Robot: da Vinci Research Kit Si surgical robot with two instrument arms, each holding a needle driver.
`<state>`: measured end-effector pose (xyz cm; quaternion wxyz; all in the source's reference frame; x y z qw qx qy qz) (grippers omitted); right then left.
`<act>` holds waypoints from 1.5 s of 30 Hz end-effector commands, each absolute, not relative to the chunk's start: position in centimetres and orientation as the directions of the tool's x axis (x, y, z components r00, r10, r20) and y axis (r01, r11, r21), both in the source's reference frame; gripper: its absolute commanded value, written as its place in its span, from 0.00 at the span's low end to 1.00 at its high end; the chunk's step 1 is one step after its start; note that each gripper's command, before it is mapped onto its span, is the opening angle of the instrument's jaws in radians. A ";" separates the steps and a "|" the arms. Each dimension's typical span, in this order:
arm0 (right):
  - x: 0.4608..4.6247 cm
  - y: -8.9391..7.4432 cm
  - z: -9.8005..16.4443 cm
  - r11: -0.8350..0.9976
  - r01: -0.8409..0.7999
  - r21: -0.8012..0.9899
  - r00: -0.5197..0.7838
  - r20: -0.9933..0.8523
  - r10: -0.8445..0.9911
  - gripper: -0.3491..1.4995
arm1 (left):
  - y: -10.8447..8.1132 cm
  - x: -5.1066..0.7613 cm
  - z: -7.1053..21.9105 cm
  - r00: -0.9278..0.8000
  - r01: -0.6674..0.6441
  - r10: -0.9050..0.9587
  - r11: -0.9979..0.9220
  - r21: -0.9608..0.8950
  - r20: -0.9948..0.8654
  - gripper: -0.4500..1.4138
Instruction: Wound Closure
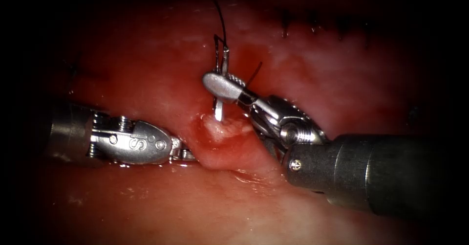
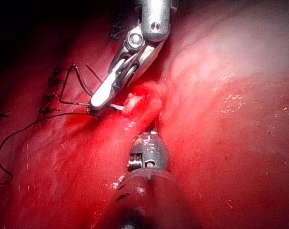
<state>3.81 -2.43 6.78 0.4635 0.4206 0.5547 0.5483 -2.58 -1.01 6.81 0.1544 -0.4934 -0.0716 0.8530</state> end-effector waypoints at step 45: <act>3.91 -2.3 6.5 0.388 -0.060 0.920 -0.281 -0.388 0.878 0.86 | -1.0 -2.65 6.9 -0.465 -0.194 0.334 -0.942 -0.273 -0.820 0.00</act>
